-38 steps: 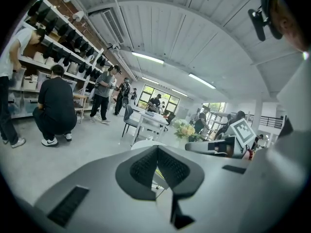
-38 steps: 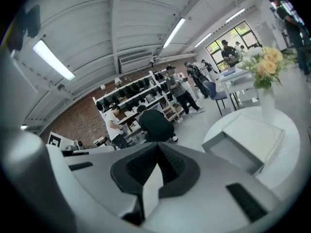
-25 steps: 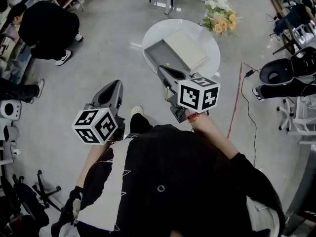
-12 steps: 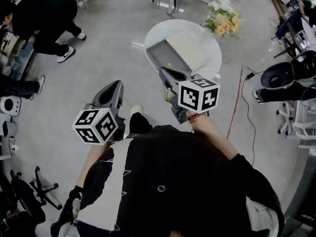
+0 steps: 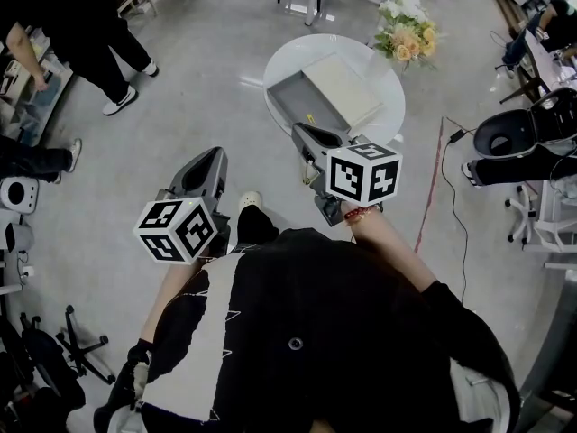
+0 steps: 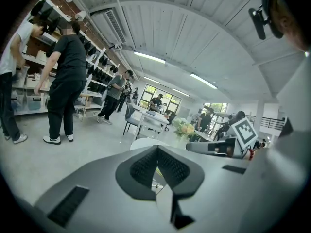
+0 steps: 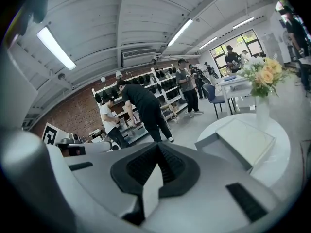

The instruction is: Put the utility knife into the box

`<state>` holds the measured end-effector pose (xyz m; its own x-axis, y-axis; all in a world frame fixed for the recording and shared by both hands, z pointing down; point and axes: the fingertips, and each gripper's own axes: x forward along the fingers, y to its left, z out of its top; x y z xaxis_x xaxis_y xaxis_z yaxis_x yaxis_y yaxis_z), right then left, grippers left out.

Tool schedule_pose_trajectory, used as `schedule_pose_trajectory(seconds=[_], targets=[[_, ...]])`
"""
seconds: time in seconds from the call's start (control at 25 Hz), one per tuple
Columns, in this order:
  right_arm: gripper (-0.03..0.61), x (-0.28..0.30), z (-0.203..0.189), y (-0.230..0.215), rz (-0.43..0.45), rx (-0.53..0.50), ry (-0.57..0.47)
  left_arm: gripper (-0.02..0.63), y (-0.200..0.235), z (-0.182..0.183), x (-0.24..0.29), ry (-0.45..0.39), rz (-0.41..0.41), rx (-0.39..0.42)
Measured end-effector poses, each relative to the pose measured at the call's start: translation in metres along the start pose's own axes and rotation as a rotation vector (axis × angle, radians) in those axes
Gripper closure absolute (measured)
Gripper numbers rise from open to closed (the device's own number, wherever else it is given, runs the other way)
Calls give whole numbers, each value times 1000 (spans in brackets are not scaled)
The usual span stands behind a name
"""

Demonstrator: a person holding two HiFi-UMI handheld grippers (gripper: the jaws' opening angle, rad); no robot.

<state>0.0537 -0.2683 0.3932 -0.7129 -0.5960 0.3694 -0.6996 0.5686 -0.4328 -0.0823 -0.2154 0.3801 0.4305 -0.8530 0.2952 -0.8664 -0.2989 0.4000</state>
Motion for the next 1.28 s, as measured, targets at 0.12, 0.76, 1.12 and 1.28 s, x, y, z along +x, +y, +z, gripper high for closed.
schedule_pose_trajectory(seconds=[0.12,0.76,1.12,1.28], targets=[[574,0,0,0,0,-1,2,603,0,-1,0,1,0,-2],[574,2,-4,4,-1,-18,19,603,1,-1,-4,-1,0,1],[574,5,-5,1,-4,-18,24,603,3,-1,-2,-1,4,0],[574,6,-8,1,-3,-16,30,603,4,-4,-4,0,7,-5]])
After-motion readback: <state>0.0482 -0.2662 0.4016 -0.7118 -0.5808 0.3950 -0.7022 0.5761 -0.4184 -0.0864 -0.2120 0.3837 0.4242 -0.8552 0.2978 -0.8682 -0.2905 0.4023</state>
